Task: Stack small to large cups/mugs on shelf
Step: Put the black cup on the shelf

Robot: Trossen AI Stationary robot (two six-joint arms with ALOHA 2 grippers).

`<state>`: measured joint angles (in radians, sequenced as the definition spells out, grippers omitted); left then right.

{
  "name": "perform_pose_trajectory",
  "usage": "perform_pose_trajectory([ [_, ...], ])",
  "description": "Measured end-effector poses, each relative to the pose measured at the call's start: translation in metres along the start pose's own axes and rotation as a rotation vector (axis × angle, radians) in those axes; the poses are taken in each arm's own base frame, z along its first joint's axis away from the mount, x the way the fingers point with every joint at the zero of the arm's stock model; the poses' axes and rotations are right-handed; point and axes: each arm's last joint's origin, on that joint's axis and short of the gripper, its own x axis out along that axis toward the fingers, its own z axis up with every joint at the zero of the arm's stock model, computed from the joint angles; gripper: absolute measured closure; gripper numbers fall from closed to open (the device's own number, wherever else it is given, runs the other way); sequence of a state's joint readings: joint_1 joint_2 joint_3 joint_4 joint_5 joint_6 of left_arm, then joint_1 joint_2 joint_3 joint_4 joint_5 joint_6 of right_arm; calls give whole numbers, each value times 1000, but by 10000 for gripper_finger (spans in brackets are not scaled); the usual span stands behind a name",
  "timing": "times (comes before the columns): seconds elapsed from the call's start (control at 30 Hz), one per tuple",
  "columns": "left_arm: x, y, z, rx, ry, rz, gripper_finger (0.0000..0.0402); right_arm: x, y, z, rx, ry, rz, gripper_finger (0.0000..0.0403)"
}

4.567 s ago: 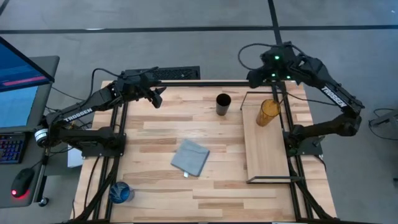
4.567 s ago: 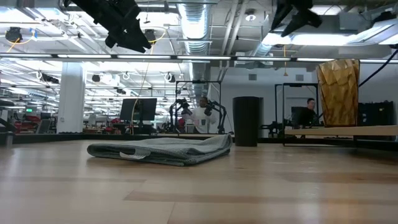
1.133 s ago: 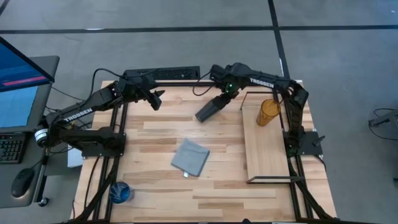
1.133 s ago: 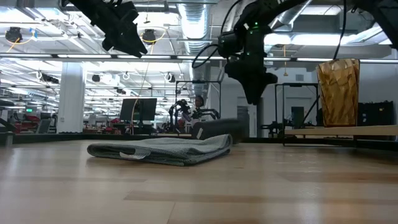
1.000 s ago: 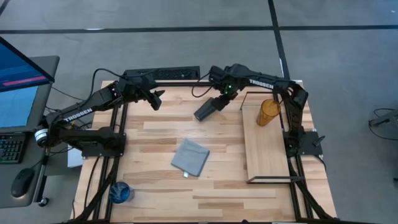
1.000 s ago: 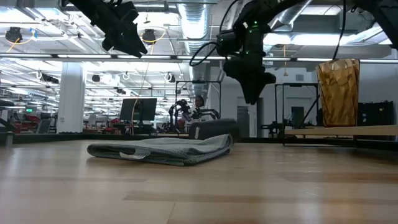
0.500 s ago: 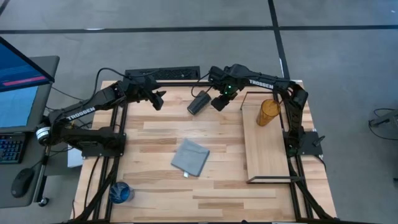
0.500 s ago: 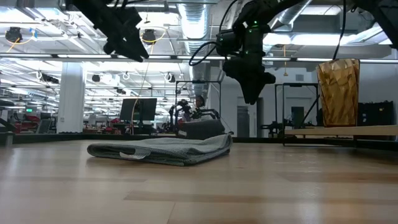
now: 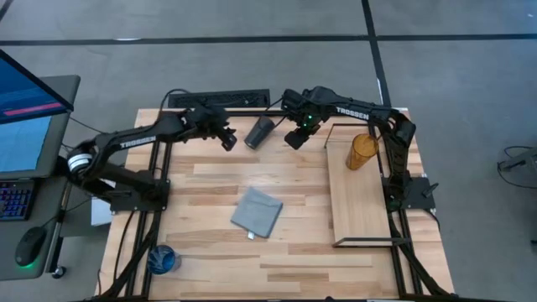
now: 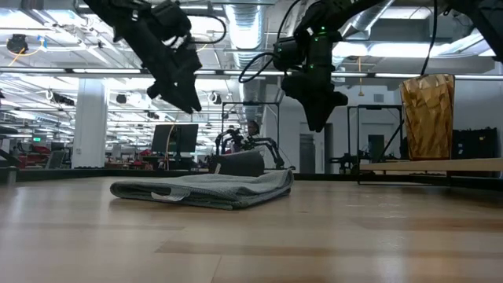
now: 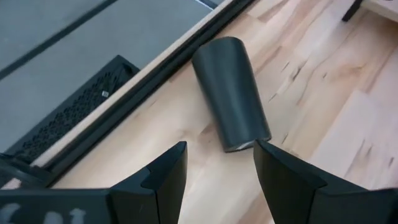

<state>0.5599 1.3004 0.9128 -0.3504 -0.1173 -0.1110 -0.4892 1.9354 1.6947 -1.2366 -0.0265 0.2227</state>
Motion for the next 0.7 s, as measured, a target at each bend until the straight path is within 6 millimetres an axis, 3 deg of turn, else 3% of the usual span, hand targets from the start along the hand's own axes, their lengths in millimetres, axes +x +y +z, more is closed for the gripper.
perform_pose_trajectory([
  [0.23,2,0,5,-41,-50,-1,223,0,0,0,-19,-1,0,270],
  [0.47,1,4,7,-96,-83,114,223,0,-1,2,-20,-15,2,269],
  [0.7,1,4,1,-127,-24,105,223,0,-1,3,-36,-26,5,270],
])
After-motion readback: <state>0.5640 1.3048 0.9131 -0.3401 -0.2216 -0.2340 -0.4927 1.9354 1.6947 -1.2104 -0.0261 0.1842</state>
